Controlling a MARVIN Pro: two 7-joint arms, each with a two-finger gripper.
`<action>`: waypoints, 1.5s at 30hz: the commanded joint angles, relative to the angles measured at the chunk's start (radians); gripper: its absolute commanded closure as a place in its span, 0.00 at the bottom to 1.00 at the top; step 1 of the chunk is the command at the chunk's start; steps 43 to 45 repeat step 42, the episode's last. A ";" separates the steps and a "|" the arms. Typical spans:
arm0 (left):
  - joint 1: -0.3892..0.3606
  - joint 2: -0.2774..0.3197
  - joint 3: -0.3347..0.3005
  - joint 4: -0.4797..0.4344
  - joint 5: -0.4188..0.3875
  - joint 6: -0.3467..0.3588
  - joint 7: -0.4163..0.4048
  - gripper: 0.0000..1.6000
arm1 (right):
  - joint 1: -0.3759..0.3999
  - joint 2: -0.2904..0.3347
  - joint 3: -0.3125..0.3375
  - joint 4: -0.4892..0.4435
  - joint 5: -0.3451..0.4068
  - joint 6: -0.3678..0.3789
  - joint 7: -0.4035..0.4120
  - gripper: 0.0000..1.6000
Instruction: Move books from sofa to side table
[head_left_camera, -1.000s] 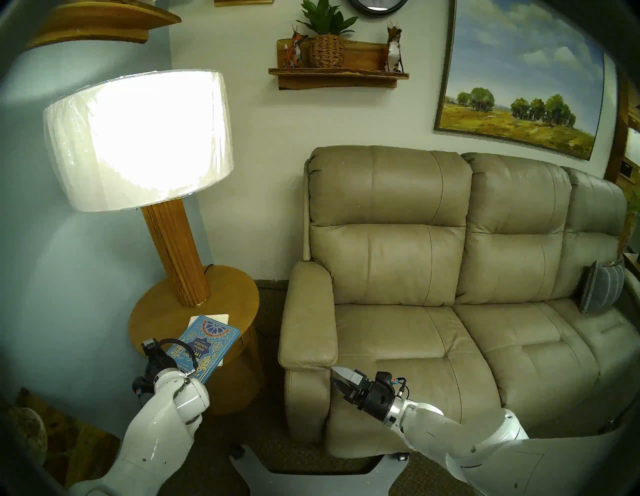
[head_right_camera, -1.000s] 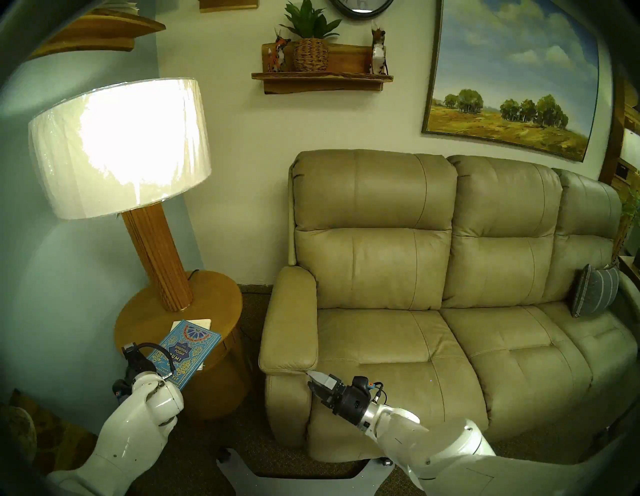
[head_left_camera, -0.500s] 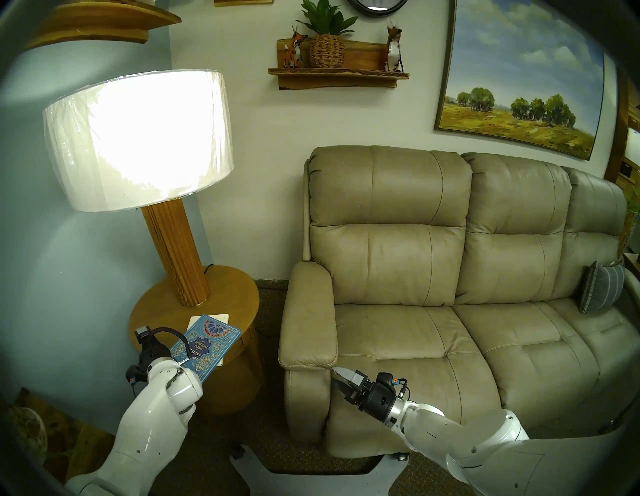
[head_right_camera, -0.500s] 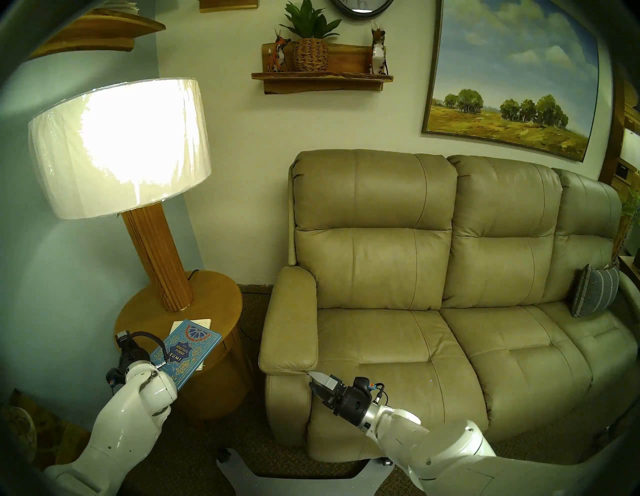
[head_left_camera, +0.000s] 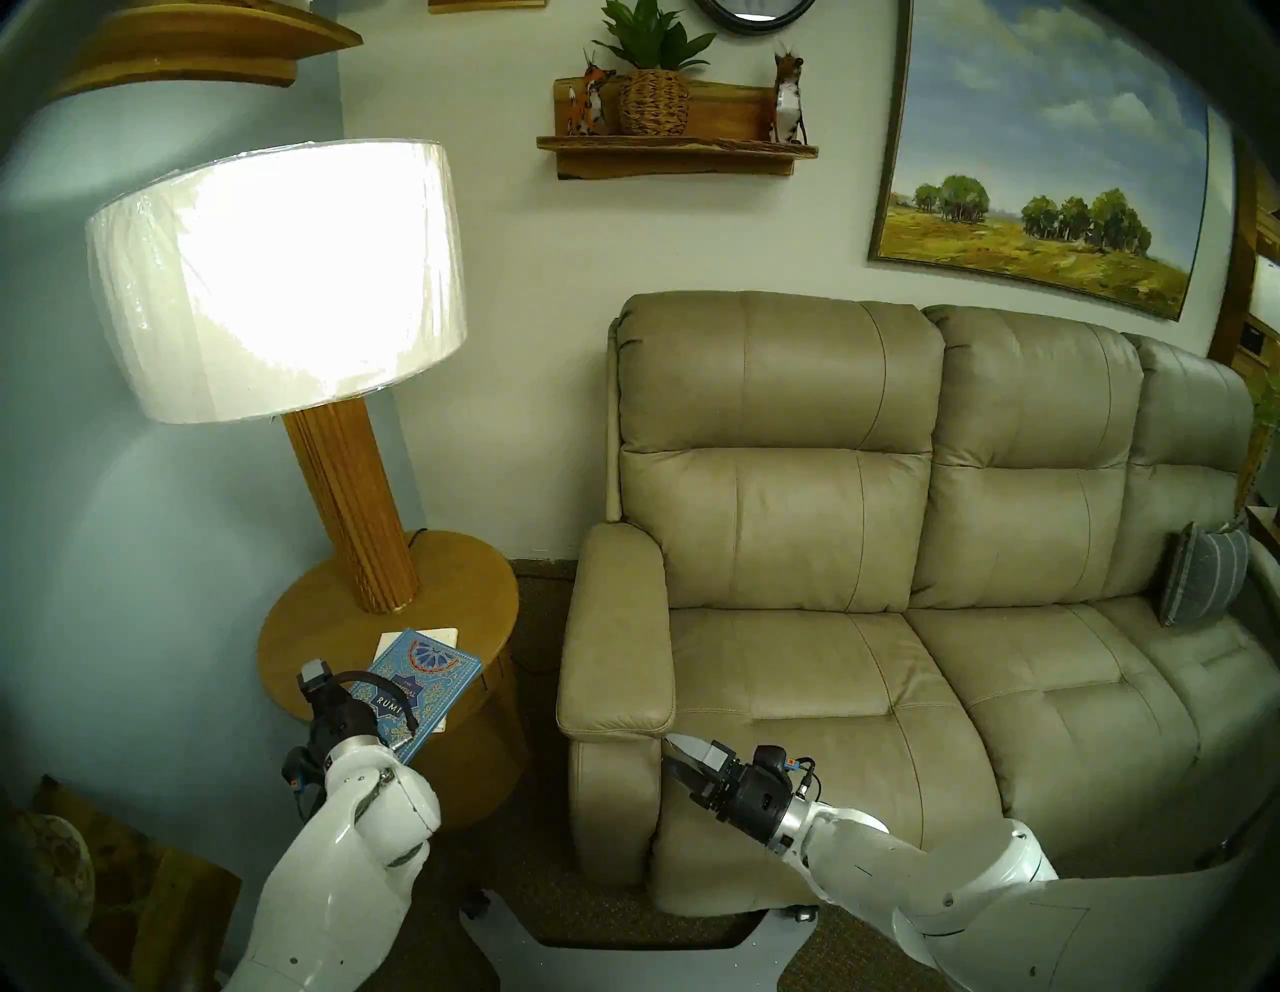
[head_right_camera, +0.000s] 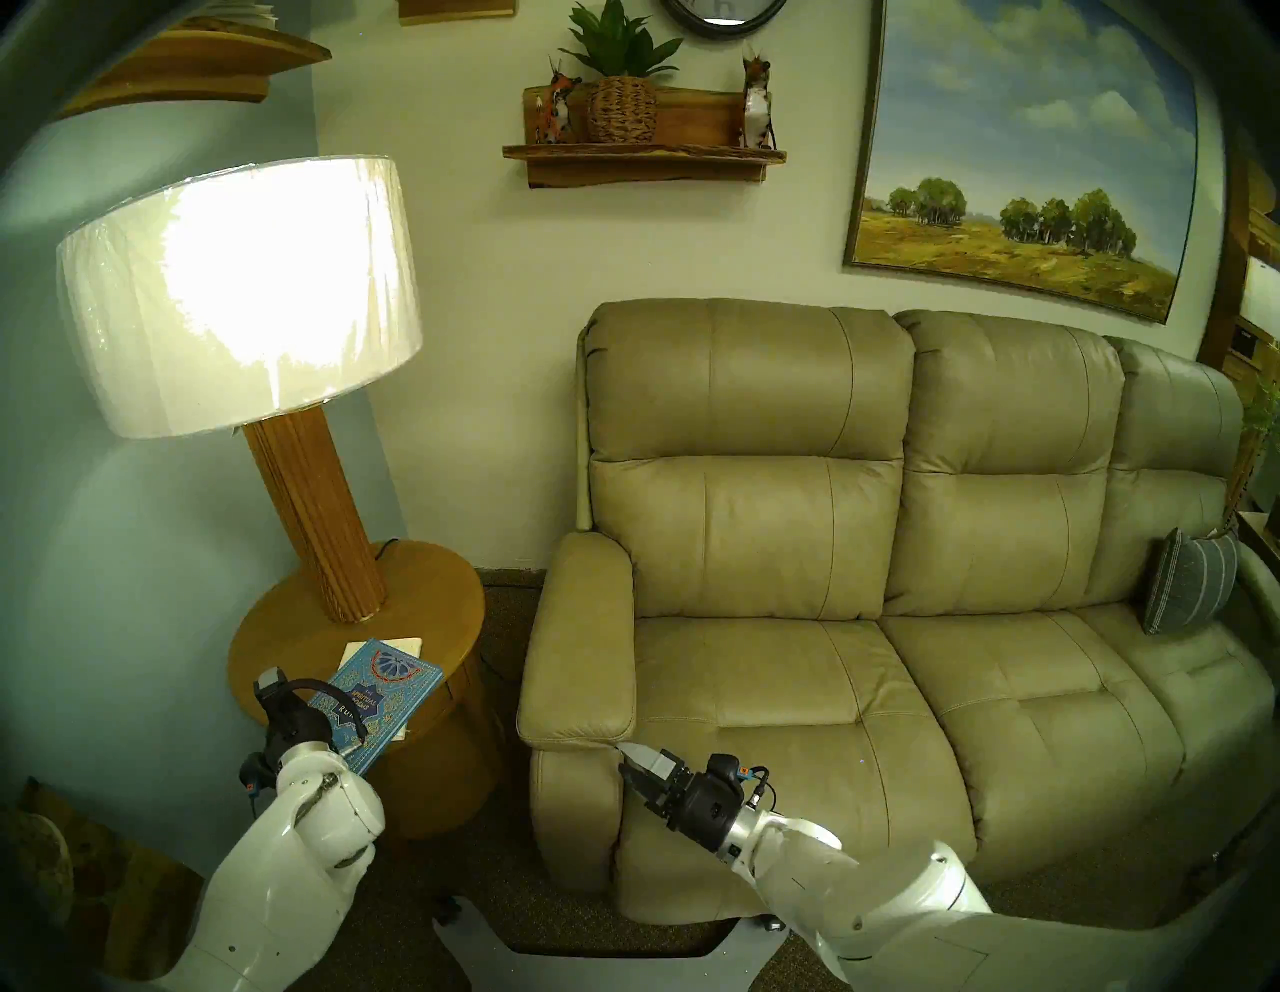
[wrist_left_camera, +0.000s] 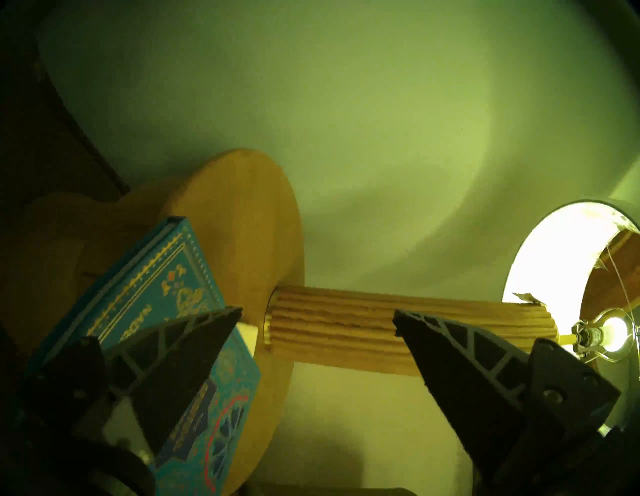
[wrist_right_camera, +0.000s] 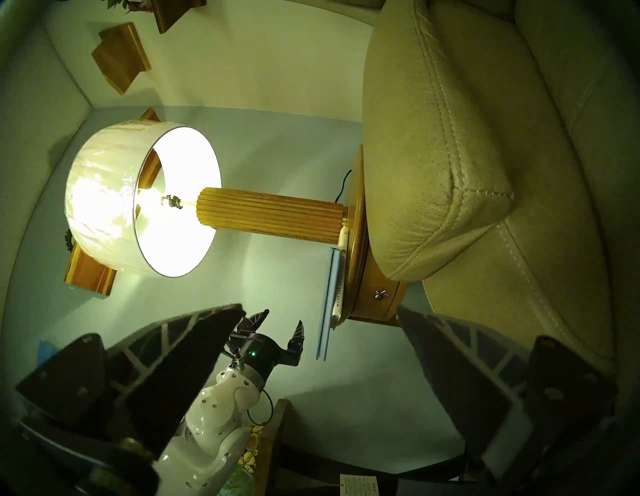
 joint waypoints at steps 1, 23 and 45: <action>0.116 -0.043 0.088 -0.116 0.028 0.009 -0.066 0.00 | 0.000 -0.010 0.010 -0.003 0.009 0.000 0.011 0.00; 0.316 0.065 0.222 -0.091 0.079 0.212 -0.353 0.00 | -0.043 -0.014 0.075 -0.003 0.034 0.015 0.042 0.00; 0.214 -0.029 0.220 0.222 0.092 0.485 -0.650 0.00 | -0.038 -0.002 0.058 -0.003 0.002 -0.011 0.042 0.00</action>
